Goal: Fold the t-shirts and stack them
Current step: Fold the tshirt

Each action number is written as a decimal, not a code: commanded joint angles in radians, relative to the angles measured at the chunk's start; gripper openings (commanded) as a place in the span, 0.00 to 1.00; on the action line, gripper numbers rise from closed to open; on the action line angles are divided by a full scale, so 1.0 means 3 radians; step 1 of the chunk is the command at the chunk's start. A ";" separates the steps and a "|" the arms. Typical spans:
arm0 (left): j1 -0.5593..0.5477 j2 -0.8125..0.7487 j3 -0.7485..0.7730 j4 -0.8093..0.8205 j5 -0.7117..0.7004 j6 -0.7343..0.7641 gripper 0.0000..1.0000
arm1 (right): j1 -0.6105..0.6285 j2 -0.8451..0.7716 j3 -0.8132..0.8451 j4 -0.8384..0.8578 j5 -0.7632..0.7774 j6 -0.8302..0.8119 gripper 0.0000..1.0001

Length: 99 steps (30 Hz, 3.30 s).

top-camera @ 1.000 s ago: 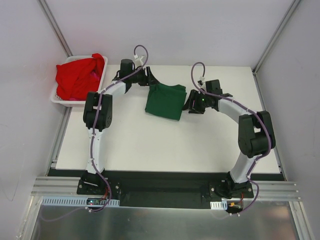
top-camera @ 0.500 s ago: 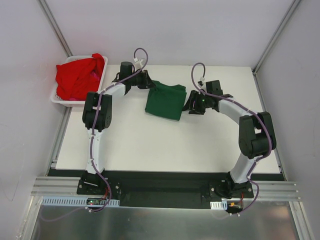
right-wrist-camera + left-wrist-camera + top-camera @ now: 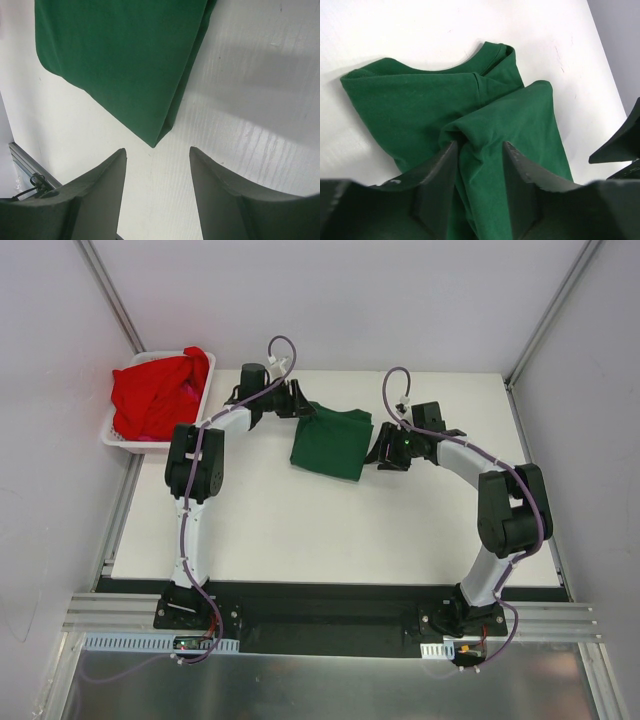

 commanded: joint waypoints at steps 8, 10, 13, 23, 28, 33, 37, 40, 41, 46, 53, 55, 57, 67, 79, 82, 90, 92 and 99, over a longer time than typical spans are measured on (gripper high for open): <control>0.0029 0.0028 0.0038 0.0416 0.0192 -0.0226 0.11 | -0.0033 -0.0144 -0.0020 0.0022 -0.0044 -0.0064 0.56; 0.0029 0.0059 0.0053 0.0457 0.0217 -0.0282 0.08 | -0.0038 -0.0149 -0.0025 0.0017 -0.0044 -0.0069 0.56; 0.0029 0.0100 0.0063 0.0519 0.0233 -0.0338 0.03 | -0.0053 -0.0150 -0.0035 0.0006 -0.0039 -0.0079 0.56; 0.0029 0.0136 0.0094 0.0524 0.0166 -0.0344 0.00 | -0.0064 -0.0139 -0.0025 0.0001 -0.0054 -0.0074 0.56; 0.0034 0.0100 0.0135 0.0509 0.0110 -0.0344 0.00 | -0.0064 -0.0114 -0.0030 0.0006 -0.0074 -0.0074 0.56; 0.0049 0.0095 0.0206 0.0483 0.0059 -0.0318 0.00 | -0.0064 -0.0109 -0.0030 0.0011 -0.0080 -0.0074 0.56; 0.0095 0.0126 0.0257 0.0468 -0.0038 -0.0313 0.00 | -0.0064 -0.0114 -0.0040 0.0012 -0.0085 -0.0074 0.56; 0.0126 0.0151 0.0298 0.0463 -0.0110 -0.0318 0.00 | -0.0064 -0.0109 -0.0050 0.0011 -0.0085 -0.0079 0.56; 0.0146 0.0157 0.0308 0.0452 -0.0145 -0.0318 0.00 | -0.0064 -0.0104 -0.0055 0.0011 -0.0085 -0.0079 0.56; 0.0213 0.0223 0.0370 0.0416 -0.0212 -0.0343 0.00 | -0.0064 -0.0104 -0.0050 0.0011 -0.0085 -0.0079 0.56; 0.0259 0.0284 0.0395 0.0406 -0.0268 -0.0400 0.00 | -0.0069 -0.0088 -0.0045 0.0016 -0.0085 -0.0084 0.56; 0.0264 0.0295 0.0395 0.0391 -0.0268 -0.0405 0.25 | -0.0064 -0.0088 -0.0050 0.0006 -0.0085 -0.0090 0.56; 0.0269 0.0279 0.0370 0.0376 -0.0278 -0.0415 0.49 | -0.0064 -0.0083 -0.0050 0.0011 -0.0090 -0.0090 0.56; 0.0295 -0.0242 0.0043 0.0457 -0.0314 -0.0354 0.73 | -0.0064 -0.0109 -0.0091 0.0027 -0.0115 -0.0079 0.56; 0.0295 -0.0539 -0.0433 0.0462 -0.0243 -0.0200 0.63 | -0.0064 -0.0236 -0.0183 0.0042 -0.0115 -0.0084 0.56; 0.0295 -0.0493 -0.0464 0.0580 -0.0182 -0.0287 0.31 | -0.0064 -0.0231 -0.0199 0.0052 -0.0110 -0.0090 0.56; 0.0295 -0.0324 -0.0351 0.1346 0.0365 -0.0977 0.00 | -0.0064 -0.0206 -0.0199 0.0047 -0.0115 -0.0095 0.56; 0.0285 -0.0319 -0.0341 0.1490 0.0366 -0.1065 0.00 | -0.0064 -0.0196 -0.0188 0.0047 -0.0126 -0.0095 0.56; 0.0244 0.0140 0.0124 0.1424 0.0187 -0.1217 0.00 | -0.0064 -0.0196 -0.0199 0.0037 -0.0126 -0.0100 0.56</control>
